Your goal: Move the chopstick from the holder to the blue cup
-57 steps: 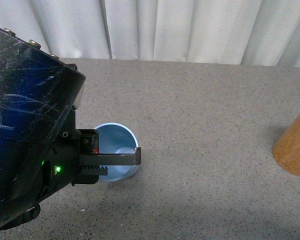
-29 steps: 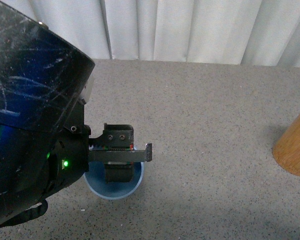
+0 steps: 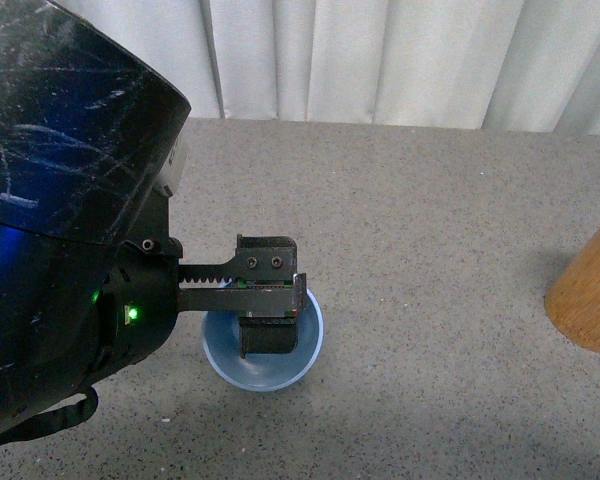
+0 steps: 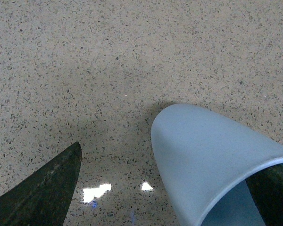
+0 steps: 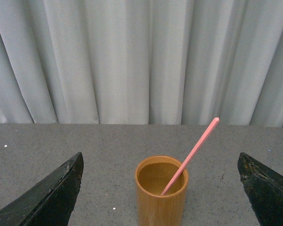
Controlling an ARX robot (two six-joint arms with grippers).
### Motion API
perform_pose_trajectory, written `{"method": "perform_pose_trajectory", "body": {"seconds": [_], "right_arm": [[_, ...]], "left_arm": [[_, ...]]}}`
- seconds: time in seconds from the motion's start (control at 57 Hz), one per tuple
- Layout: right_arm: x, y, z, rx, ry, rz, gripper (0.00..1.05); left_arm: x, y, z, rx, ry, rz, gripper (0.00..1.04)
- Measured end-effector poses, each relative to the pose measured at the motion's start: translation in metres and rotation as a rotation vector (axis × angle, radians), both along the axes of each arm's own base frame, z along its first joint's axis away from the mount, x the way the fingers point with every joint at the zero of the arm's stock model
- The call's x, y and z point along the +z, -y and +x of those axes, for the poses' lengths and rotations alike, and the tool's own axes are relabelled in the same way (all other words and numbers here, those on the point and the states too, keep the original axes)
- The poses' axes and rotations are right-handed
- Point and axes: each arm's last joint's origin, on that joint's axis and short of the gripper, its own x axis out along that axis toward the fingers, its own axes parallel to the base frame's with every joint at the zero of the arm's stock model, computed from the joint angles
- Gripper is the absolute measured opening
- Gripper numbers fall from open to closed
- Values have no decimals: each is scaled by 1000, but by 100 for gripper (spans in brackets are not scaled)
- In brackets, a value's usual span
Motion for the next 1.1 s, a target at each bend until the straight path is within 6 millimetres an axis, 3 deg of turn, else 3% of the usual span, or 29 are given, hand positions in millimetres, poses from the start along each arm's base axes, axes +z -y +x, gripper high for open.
{"method": "perform_pose_trajectory", "body": {"seconds": [0.999,1.104], "right_arm": [[0,0,0,0,0,0,95],[0,0,0,0,0,0,95]], "left_arm": [[6,-15,15,65,-1,-27,98],[0,-24,15,101,183,11,84]]}}
